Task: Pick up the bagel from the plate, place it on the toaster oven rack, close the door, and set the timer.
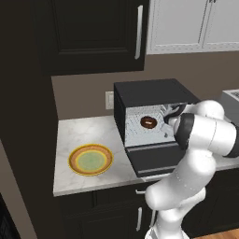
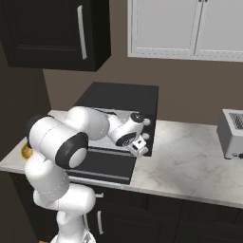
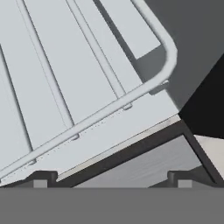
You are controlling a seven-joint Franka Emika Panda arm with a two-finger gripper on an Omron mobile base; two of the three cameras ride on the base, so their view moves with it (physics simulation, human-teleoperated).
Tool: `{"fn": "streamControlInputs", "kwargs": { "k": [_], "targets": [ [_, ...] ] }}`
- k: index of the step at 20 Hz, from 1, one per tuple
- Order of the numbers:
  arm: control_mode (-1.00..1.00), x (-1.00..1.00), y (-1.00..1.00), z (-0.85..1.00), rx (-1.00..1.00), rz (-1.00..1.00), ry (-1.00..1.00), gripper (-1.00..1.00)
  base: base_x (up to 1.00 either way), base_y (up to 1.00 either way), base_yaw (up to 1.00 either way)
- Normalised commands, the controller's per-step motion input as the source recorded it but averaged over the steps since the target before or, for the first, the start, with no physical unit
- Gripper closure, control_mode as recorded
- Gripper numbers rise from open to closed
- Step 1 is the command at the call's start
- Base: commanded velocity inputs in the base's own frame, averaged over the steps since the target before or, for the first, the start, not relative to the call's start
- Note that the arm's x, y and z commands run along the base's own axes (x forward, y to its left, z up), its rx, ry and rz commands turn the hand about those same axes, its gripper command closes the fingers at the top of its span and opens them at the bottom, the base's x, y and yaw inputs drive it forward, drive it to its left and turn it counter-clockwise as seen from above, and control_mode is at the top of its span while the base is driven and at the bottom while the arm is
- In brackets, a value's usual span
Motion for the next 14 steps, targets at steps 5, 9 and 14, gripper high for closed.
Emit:
{"fn": "streamControlInputs", "kwargs": {
  "k": [5,9,14],
  "targets": [
    [-1.0,-0.58,-0.29,0.17,0.04,0.0,0.0,-1.0,0.0,0.0,0.0],
    [-1.0,-0.92,-0.4,0.25,0.07,0.0,0.04,-1.0,0.0,0.0,0.0],
    [-1.0,-0.95,-0.14,0.22,0.08,0.0,0.02,-1.0,0.0,0.0,0.0]
  ]
}}
